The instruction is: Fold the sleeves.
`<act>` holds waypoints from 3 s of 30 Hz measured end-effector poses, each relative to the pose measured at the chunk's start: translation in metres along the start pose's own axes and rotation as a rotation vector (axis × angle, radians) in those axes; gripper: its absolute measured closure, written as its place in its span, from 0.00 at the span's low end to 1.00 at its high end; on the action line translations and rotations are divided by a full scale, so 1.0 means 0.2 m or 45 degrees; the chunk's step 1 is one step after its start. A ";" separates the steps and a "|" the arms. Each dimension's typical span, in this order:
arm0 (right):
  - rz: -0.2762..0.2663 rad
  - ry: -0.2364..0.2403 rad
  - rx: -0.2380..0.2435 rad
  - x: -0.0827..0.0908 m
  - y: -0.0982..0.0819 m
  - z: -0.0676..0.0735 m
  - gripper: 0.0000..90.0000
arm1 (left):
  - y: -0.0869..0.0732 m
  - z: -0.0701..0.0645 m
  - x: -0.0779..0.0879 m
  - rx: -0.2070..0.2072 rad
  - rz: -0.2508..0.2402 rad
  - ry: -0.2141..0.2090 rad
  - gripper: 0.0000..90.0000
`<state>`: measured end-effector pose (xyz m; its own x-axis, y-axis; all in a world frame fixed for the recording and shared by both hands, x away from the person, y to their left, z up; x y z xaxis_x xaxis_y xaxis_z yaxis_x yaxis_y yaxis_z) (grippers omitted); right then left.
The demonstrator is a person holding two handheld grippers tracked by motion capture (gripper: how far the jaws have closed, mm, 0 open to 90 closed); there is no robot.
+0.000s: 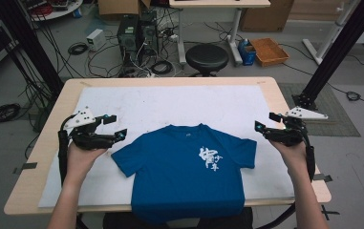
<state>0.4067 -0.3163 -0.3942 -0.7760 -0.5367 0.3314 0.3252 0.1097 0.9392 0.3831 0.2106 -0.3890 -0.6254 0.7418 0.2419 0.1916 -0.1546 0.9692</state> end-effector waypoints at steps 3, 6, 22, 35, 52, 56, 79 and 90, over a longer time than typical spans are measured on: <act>-0.001 -0.003 0.003 0.01 0.00 -0.01 0.26 | 0.00 0.00 0.00 0.012 0.003 0.000 0.31; -0.006 0.004 0.000 0.01 0.01 -0.01 0.26 | -0.01 0.00 0.00 0.007 0.014 0.003 0.31; 0.012 0.023 0.027 0.01 -0.01 0.01 0.32 | -0.03 0.00 0.06 0.037 0.016 -0.020 0.31; 0.009 0.039 0.097 0.01 -0.01 0.02 0.45 | -0.28 0.02 0.15 0.215 0.164 0.033 0.50; 0.029 -0.008 0.051 0.01 -0.03 0.00 0.42 | -0.50 0.08 0.10 0.230 0.444 0.167 0.71; 0.031 -0.004 0.050 0.01 -0.03 0.00 0.42 | -0.51 0.09 0.10 0.230 0.463 0.178 0.74; 0.040 -0.022 0.048 0.01 -0.04 -0.01 0.42 | -0.50 0.04 0.06 0.179 0.532 0.241 0.82; 0.029 -0.032 0.050 0.02 -0.03 -0.02 0.42 | -0.48 0.03 0.07 0.185 0.510 0.222 0.97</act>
<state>0.4039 -0.3214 -0.3987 -0.7820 -0.5126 0.3544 0.3219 0.1546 0.9341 0.3602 0.2396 -0.4798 -0.5959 0.5192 0.6126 0.5407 -0.3047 0.7841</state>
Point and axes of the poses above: each handheld gripper's, and its own axes: x roughly backward along the jaws, y roughly out of its top, z roughly to its left, the point moved 6 cm from there along -x, roughly forward along the jaws, and after that the axes turned 5 degrees about -z, right-handed, at the moved point
